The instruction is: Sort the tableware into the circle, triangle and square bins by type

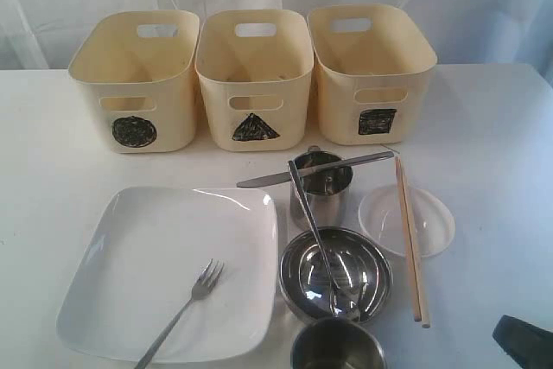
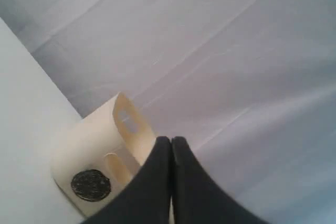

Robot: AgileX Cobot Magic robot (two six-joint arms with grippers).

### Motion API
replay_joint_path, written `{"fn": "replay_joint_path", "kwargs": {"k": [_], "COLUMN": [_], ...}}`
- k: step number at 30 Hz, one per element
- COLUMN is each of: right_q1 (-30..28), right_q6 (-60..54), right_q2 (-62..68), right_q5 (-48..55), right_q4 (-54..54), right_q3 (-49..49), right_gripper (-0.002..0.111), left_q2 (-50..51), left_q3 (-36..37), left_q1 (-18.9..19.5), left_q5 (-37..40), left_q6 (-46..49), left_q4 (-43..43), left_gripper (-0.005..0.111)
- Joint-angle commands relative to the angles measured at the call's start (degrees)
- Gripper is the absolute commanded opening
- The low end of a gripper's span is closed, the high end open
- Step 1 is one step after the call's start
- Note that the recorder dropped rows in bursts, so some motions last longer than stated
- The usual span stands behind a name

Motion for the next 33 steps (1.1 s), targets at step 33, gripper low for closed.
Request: {"fn": "replay_joint_path", "kwargs": {"k": [33], "right_q1": [0.2], "right_q6": [0.0], "right_q2": [-0.4], "right_q5": [-0.3], "right_q4": [-0.3], "right_q3": [0.3], "right_gripper": [0.000], "left_q2": [74.7], "left_q3": [-65.2], "left_q1": [0.1], "left_q5": [69.4], "left_q6": [64.8], "left_q4": [-15.6], "left_gripper": [0.000]}}
